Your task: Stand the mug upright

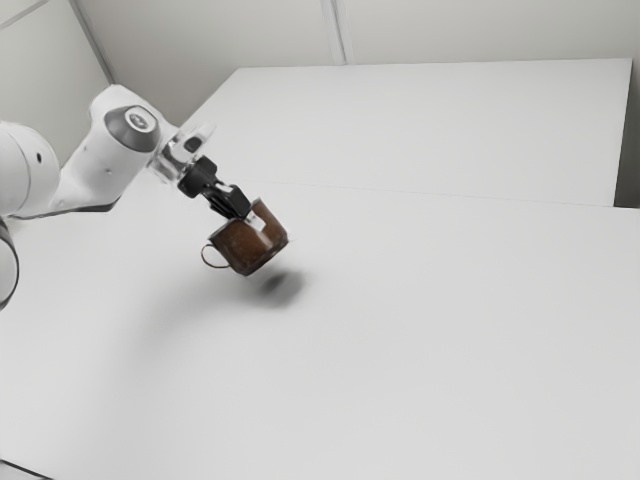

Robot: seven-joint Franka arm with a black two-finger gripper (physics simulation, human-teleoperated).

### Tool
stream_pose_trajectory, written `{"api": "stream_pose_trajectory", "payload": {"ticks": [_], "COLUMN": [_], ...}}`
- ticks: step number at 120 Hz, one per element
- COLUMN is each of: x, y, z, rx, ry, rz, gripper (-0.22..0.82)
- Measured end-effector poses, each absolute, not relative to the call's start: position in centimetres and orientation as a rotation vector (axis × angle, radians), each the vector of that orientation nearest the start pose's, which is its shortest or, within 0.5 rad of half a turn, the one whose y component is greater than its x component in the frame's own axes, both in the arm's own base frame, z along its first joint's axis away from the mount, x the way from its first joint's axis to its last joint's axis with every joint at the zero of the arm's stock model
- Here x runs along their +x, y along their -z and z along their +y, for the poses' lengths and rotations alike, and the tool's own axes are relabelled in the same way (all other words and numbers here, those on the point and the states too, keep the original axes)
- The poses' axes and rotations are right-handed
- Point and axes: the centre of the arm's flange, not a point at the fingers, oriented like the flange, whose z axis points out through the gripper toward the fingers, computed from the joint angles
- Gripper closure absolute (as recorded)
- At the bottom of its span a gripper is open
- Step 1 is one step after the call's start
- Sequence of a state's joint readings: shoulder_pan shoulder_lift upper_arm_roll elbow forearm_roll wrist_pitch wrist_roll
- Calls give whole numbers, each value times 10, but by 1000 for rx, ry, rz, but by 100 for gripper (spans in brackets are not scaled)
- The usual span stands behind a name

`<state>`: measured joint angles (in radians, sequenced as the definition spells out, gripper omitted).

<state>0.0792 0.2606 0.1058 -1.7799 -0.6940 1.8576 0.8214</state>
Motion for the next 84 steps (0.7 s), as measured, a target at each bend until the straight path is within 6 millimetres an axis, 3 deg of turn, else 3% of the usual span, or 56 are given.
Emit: {"api": "stream_pose_trajectory", "payload": {"ticks": [8,18,44,56,62,84], "x": [622,626,627,576,554,516], "y": [-421,-418,-398,-404,-398,-368], "z": [47,36,21,6,-1,-25], "rx": [2602,2733,2908,2944,2957,2985], "ry": [-142,-99,-146,-165,-159,-140], "rz": [-587,-649,-561,-499,-467,-376], "gripper": [78,78,78,78,78,77]}}
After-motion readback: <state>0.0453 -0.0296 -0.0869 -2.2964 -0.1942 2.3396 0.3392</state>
